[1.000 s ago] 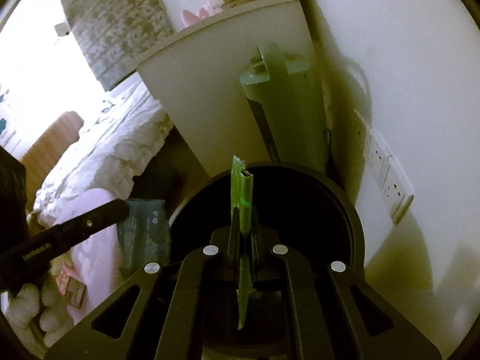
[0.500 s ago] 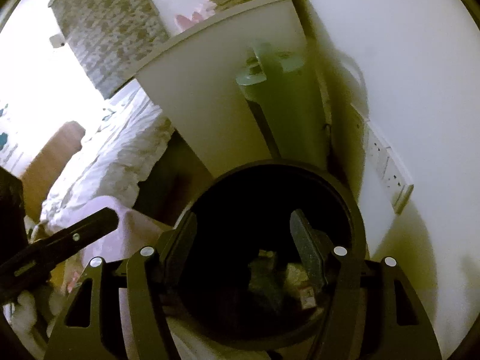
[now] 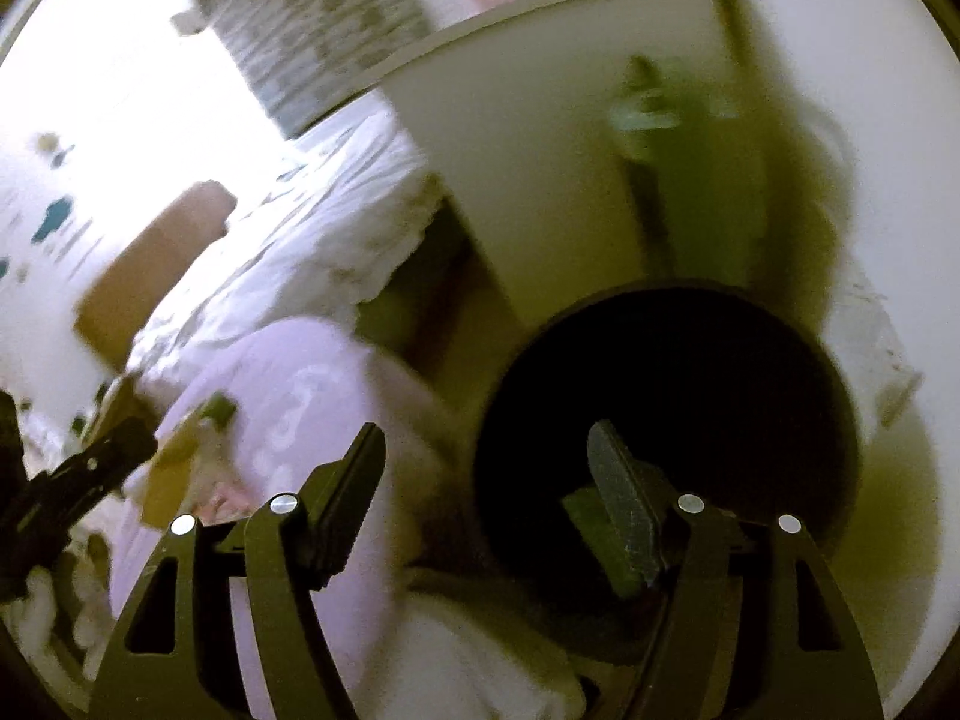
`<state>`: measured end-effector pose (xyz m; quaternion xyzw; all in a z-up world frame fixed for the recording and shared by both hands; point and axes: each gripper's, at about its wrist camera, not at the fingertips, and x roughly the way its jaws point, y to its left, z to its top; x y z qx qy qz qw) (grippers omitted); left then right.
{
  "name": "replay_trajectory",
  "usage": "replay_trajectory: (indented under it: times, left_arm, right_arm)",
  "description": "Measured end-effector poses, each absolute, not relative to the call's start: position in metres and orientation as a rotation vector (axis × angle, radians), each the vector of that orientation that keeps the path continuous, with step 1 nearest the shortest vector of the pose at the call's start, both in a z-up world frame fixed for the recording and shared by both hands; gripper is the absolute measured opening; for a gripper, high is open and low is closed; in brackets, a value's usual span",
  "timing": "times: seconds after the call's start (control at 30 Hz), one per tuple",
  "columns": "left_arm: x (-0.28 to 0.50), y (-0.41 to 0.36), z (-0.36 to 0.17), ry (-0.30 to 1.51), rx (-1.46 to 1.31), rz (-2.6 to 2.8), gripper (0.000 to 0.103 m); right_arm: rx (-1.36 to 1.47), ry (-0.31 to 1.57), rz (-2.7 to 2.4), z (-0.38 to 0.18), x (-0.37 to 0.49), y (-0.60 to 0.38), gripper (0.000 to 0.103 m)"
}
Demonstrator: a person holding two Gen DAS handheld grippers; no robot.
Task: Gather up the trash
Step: 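Grasp the beige paper bag with the left tool while the right tool grasps another red milk box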
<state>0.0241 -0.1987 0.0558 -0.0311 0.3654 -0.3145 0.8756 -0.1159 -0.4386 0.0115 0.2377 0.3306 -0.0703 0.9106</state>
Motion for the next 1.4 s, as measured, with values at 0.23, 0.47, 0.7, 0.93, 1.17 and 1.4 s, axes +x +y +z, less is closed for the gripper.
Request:
replay_trajectory:
  times: [0.23, 0.47, 0.7, 0.93, 1.17, 1.4]
  left_arm:
    - [0.045, -0.131, 0.033, 0.788, -0.031, -0.498, 0.061]
    - [0.054, -0.126, 0.025, 0.761, 0.064, -0.523, 0.054]
    - [0.056, -0.131, 0.027, 0.770, 0.123, -0.562, 0.050]
    - [0.054, -0.130, 0.024, 0.760, 0.197, -0.576, 0.050]
    - [0.044, -0.145, 0.019, 0.712, 0.391, -0.566, 0.035]
    - [0.022, -0.130, 0.012, 0.704, 0.357, -0.581, 0.008]
  right_arm:
    - [0.327, 0.772, 0.098, 0.018, -0.074, -0.352, 0.083]
    - [0.051, 0.873, 0.221, 0.009, -0.039, -0.275, 0.087]
    - [-0.077, 0.934, 0.209, -0.012, -0.026, -0.252, 0.072]
    - [-0.014, 0.917, 0.200, -0.020, -0.040, -0.263, 0.065]
    - [0.108, 0.896, 0.196, -0.016, -0.057, -0.278, 0.064]
    - [0.136, 0.874, 0.194, -0.015, -0.067, -0.281, 0.062]
